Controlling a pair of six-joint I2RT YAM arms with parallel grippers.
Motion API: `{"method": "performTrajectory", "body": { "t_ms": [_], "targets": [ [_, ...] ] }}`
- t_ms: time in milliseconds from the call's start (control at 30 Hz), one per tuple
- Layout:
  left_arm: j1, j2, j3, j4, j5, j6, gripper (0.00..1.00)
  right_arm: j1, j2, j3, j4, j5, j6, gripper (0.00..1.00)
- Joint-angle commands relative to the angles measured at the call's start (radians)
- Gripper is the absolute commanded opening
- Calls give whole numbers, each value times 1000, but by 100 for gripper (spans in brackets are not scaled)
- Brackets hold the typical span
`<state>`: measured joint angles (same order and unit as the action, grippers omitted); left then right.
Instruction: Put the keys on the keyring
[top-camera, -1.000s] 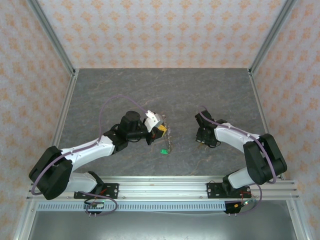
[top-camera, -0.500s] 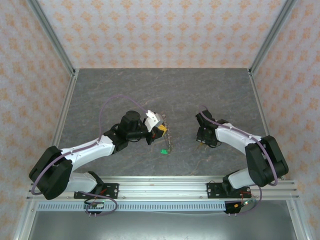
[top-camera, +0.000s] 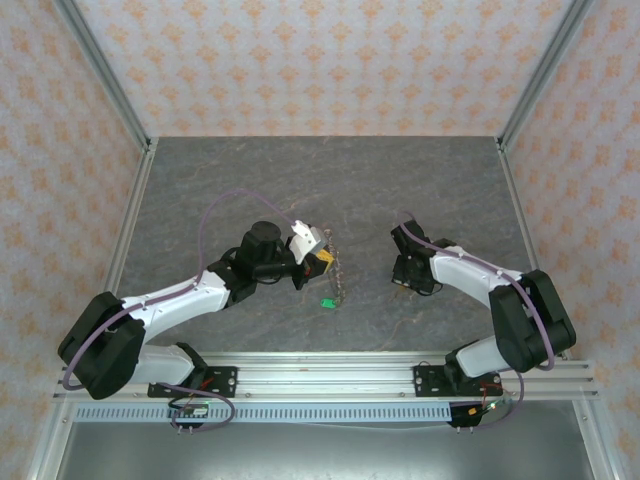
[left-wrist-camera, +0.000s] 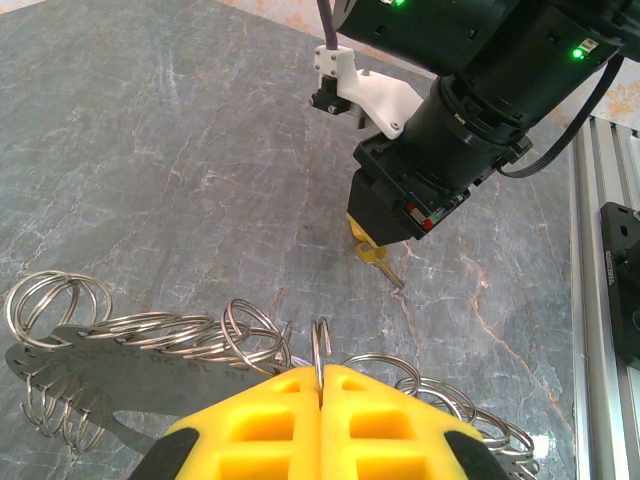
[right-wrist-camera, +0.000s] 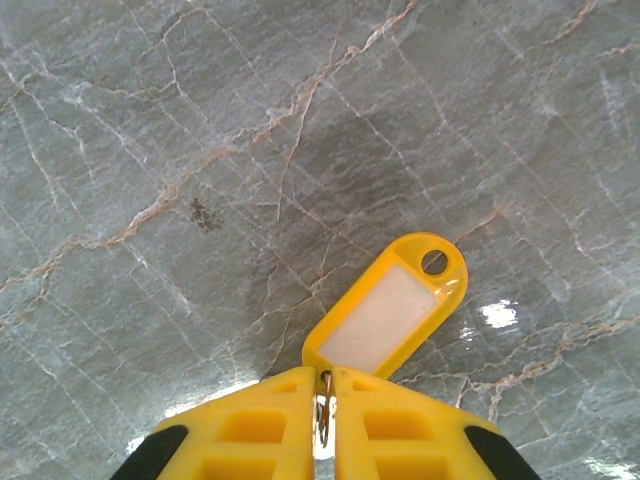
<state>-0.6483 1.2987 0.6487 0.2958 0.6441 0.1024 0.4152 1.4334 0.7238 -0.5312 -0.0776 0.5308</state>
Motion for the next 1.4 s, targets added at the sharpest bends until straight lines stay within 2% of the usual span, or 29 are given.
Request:
{"method": "performTrajectory", "body": {
  "t_ms": [0, 167, 267, 533, 800, 1100, 1367],
  "targets": [
    [-14, -12, 24, 18, -18, 11, 0, -5, -17, 17, -22, 24, 7, 10],
    [-13, -9, 28, 19, -17, 11, 0, -4, -43, 22, -31, 27, -1, 7],
    [-14, -10, 28, 22, -18, 11, 0, -3, -98, 6, 19, -33, -48, 1],
    [-14, -10, 16, 71, -9, -9, 0, -1, -395, -142, 336, -258, -217, 0],
    [-32, -2, 46, 28, 6, 23, 0, 20, -597, -284, 615, -462, -447, 0],
    [-81, 25, 91, -29, 9, 70, 0, 40, -713, -355, 700, -684, -750, 0],
    [-96, 40, 114, -56, 34, 88, 0, 39, -734, -354, 705, -698, -867, 0]
  ]
}}
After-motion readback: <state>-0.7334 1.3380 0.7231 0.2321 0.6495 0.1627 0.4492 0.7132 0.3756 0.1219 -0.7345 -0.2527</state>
